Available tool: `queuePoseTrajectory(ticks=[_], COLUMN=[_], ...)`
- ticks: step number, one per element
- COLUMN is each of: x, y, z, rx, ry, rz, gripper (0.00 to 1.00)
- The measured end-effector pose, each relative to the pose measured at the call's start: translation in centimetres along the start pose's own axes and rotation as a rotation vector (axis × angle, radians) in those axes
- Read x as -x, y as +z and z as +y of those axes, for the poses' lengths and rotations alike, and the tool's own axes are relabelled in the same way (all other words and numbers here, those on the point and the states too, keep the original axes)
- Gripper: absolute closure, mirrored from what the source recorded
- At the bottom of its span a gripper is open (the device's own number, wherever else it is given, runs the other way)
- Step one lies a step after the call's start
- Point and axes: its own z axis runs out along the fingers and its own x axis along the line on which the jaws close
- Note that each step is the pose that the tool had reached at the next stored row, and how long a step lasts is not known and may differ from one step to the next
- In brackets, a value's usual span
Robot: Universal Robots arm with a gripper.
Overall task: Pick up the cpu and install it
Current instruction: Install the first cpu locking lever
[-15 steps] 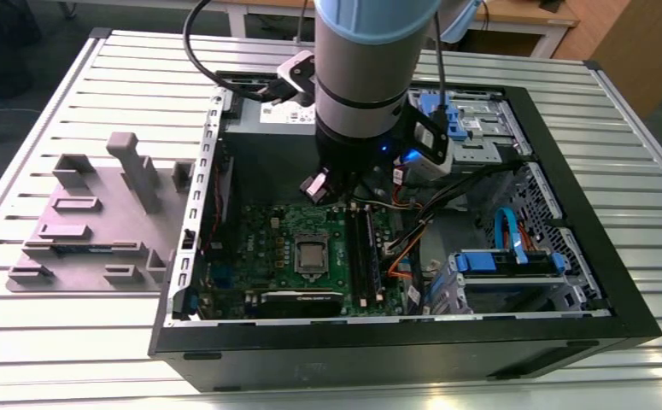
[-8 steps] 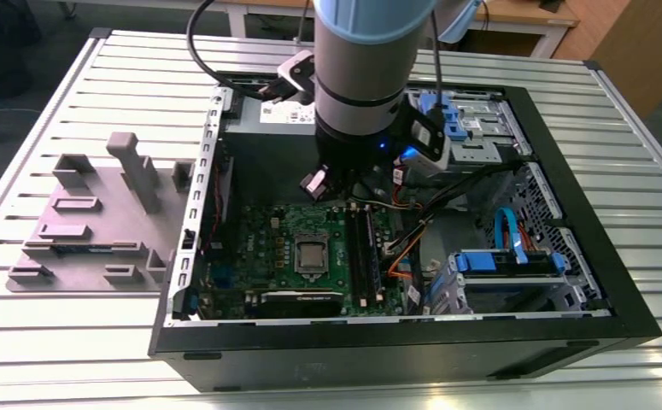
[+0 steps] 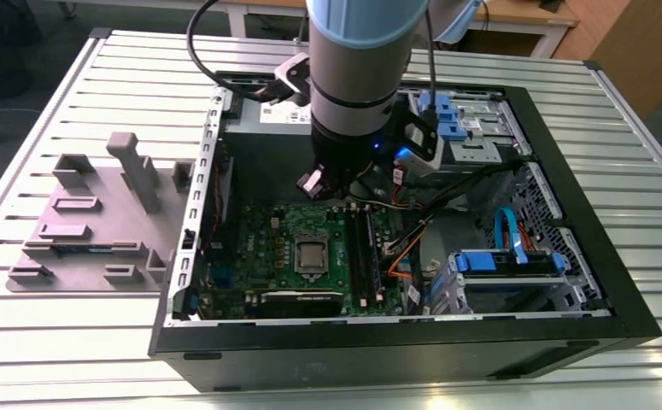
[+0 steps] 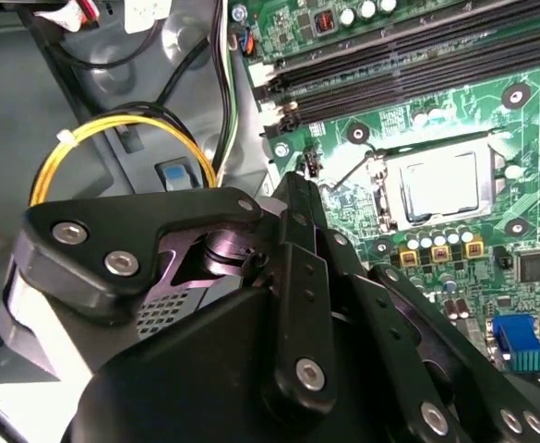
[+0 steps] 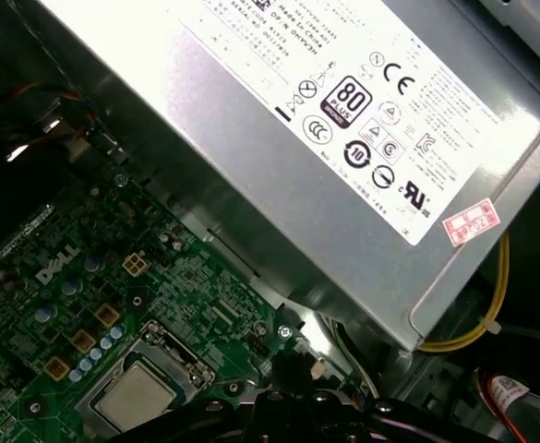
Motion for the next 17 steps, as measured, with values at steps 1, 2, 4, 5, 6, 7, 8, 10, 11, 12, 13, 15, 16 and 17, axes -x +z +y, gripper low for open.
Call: queuePoseTrajectory(ticks=[1, 2, 4, 5, 6, 7, 8, 10, 11, 12, 13, 15, 16, 17], x=[-0.08, -0.17, -0.26, -0.28, -0.30, -0.35, -0.39, -0.47, -0.51, -0.56, -0.61, -0.72, -0.78, -0.85], y=[0.06, 0.12, 0.18, 0.18, 0.17, 0.17, 0.17, 0.14, 0.13, 0.12, 0.11, 0.09, 0.07, 0.05], z=[0.09, 0.17, 0.24, 0.25, 0.24, 0.22, 0.20, 0.14, 0.11, 0.08, 0.05, -0.02, -0.05, -0.09], rx=[-0.0005, -0.0014, -0.0040, -0.0051, -0.0061, -0.0069, -0.0070, -0.0077, -0.0082, -0.0090, -0.0100, -0.0133, -0.0153, -0.0172], ry=[0.000, 0.000, 0.000, 0.000, -0.001, -0.001, -0.001, -0.001, -0.001, -0.001, -0.002, -0.002, -0.002, -0.002], rz=[0.0004, 0.0014, 0.0039, 0.0049, 0.0060, 0.0066, 0.0065, 0.0073, 0.0077, 0.0085, 0.0095, 0.0125, 0.0144, 0.0162], gripper=[0.89, 0.89, 0.89, 0.89, 0.89, 0.89, 0.89, 0.89, 0.89, 0.89, 0.89, 0.89, 0.89, 0.89])
